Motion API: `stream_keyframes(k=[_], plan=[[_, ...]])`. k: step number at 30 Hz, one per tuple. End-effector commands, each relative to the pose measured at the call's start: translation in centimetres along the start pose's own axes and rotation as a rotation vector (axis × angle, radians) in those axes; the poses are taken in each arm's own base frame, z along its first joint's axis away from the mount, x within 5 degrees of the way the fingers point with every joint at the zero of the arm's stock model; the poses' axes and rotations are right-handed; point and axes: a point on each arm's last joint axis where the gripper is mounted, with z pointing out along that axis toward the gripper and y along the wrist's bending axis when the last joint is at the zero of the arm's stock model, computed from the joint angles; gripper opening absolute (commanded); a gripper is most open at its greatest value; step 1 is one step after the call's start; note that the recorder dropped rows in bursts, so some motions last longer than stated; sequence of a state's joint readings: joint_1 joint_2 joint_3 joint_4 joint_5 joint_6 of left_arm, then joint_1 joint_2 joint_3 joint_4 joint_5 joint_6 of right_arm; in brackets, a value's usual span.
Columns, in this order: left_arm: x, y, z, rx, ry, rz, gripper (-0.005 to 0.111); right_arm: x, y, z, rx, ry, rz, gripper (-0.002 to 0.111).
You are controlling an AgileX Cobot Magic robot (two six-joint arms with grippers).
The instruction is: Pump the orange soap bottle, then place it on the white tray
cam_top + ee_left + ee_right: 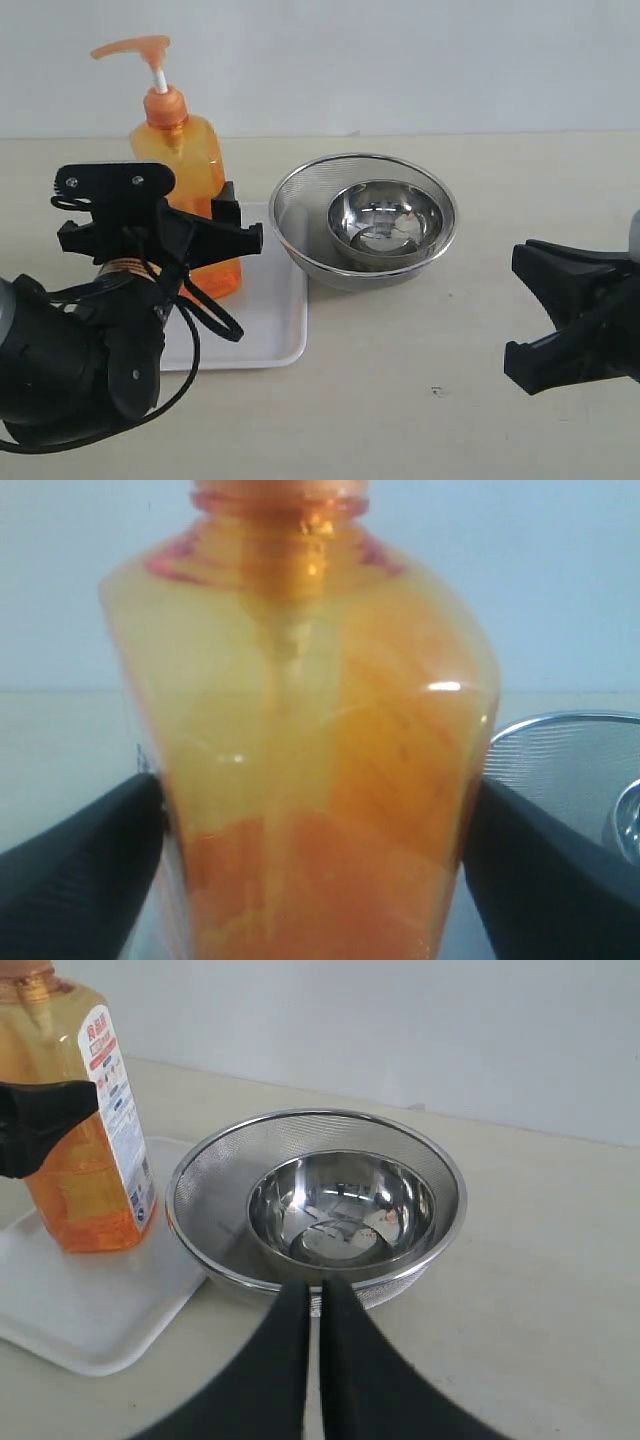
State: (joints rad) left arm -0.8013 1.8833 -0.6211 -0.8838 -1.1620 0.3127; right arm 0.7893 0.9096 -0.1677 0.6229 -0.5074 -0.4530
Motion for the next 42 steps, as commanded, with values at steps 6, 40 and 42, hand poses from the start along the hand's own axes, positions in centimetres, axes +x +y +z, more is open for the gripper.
stream_keyframes(k=[6, 40, 42], plan=[[-2.2, 0.2, -0.7, 0.03, 0.022, -0.036, 0.005, 0.0, -0.1, -0.1, 0.005, -0.007, -0.001, 0.0], [-1.0, 2.1, -2.6, 0.17, -0.077, 0.036, 0.005, 0.1, -0.1, -0.1, 0.002, 0.001, -0.001, 0.0], [-1.0, 2.2, -2.3, 0.181, -0.07, 0.03, 0.005, 0.1, -0.1, -0.1, 0.002, 0.001, -0.001, 0.0]])
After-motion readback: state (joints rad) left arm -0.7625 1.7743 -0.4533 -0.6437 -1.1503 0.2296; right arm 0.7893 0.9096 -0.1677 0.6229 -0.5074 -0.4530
